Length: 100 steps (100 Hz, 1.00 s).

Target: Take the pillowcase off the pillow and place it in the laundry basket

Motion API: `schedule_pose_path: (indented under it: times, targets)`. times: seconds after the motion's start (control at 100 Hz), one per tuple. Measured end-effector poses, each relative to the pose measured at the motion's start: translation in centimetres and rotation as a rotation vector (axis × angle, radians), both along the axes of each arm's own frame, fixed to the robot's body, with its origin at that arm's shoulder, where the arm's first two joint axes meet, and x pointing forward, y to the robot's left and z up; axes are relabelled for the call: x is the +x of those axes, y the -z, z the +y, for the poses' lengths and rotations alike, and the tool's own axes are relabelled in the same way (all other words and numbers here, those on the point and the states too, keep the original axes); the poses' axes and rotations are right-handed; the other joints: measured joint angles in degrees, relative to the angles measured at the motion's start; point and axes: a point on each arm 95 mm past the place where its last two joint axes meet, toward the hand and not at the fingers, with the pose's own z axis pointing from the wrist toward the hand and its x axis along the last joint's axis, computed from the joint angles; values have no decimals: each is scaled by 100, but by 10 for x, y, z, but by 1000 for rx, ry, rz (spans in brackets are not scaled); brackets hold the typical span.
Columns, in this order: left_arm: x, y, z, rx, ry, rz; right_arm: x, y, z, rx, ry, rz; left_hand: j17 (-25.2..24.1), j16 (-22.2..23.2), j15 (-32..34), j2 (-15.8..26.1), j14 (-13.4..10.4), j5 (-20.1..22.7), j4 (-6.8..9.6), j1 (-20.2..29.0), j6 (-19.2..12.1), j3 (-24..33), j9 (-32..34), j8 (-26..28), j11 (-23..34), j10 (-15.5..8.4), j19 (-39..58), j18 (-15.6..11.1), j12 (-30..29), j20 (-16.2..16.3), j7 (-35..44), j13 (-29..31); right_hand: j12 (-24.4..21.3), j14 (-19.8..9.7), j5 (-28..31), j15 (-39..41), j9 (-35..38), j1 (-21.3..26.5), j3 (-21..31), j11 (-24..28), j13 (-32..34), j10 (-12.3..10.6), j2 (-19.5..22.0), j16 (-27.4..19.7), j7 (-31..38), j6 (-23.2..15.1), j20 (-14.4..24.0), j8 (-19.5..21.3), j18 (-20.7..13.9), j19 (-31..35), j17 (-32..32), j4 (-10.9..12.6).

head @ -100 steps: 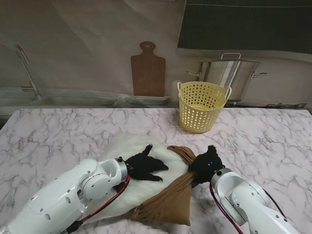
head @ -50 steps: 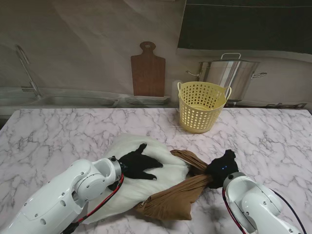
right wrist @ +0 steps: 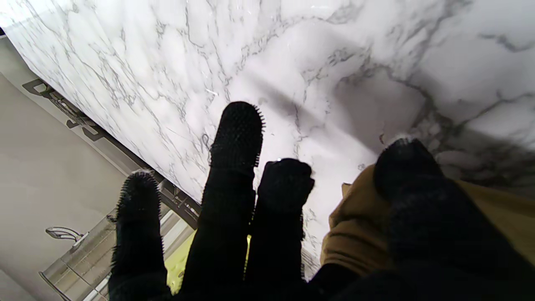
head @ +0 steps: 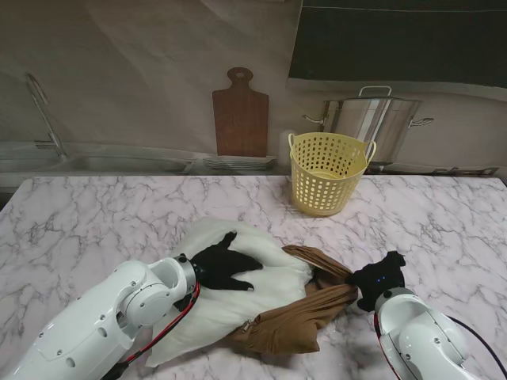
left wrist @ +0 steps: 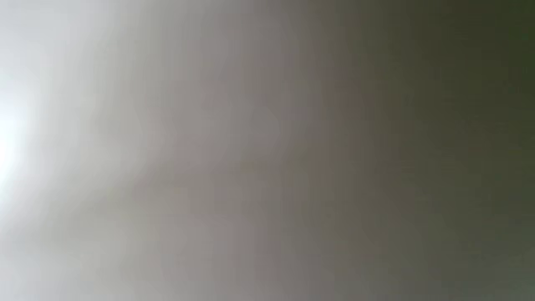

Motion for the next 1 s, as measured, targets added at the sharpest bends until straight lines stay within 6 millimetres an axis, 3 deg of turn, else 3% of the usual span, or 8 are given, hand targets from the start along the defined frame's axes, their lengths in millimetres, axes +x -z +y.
schedule_pose_path:
  times: [0.18,0.25,0.4,0.51,0.7,0.92,1.0]
  targets:
    - [2,1,4,-7,-13,-5,6,12,-2,94,-5,-20,-1,-2,-28,1,-1,-184,0,-3,50,-1,-69,0,0,0,0,5,0,0,-3,-51,-40,0,59,-81,-4,0,-6,-100,-40,0,0,-1,3,-7,0,-35,0,-1,-1,1]
    - [2,3,6,-21,-22,-3,7,16,-2,158,-40,-52,-1,-2,-29,0,-1,-271,-5,-12,90,-14,-70,-1,0,0,0,5,0,0,-3,-51,-146,0,1074,-159,-6,0,-9,-255,-42,-1,-9,-26,5,-7,0,-256,0,-5,-1,1]
    - [3,5,8,-36,-39,-8,8,20,7,192,-107,-2,-1,-3,-29,1,-1,-428,-25,-19,187,-26,-75,-138,0,0,0,7,0,0,-43,-51,-350,0,1389,-285,-9,0,-15,-532,-44,-2,-135,-75,13,-3,0,-752,0,-10,-1,1]
    - [3,7,10,-47,-56,-3,8,21,19,239,-179,62,-1,-3,-29,61,-2,-521,-47,-20,238,-48,-77,-197,0,0,0,10,0,0,-50,-51,-444,0,1780,-363,-15,81,67,-667,-45,-2,-175,-84,160,802,0,-899,0,-33,-2,-2]
    - [6,8,13,-45,-70,-3,7,22,40,338,-258,99,-2,-4,-29,130,-2,-551,-58,6,267,-126,-79,-321,0,0,0,70,0,0,-52,-51,-453,1,2140,-367,-16,90,85,-682,-45,28,-169,-85,539,1536,-15,-901,0,-35,-2,44]
    - [10,-1,29,-70,-121,-28,2,10,51,365,-364,-29,9,-4,75,100,0,-488,-104,198,269,-184,-56,-335,80,7,13,91,77,0,-29,-41,-524,1,2249,-428,-79,90,61,-806,-46,37,-164,-85,599,1679,-23,-999,0,-35,-2,44]
    - [10,-10,33,-94,-137,-49,-1,3,54,372,-371,-59,13,-4,154,70,140,-360,-104,290,275,-184,-5,-336,127,116,987,161,78,0,42,13,-526,1,2249,-428,-79,90,73,-808,-46,37,-164,-85,602,1679,-23,-1063,0,-35,-2,44]
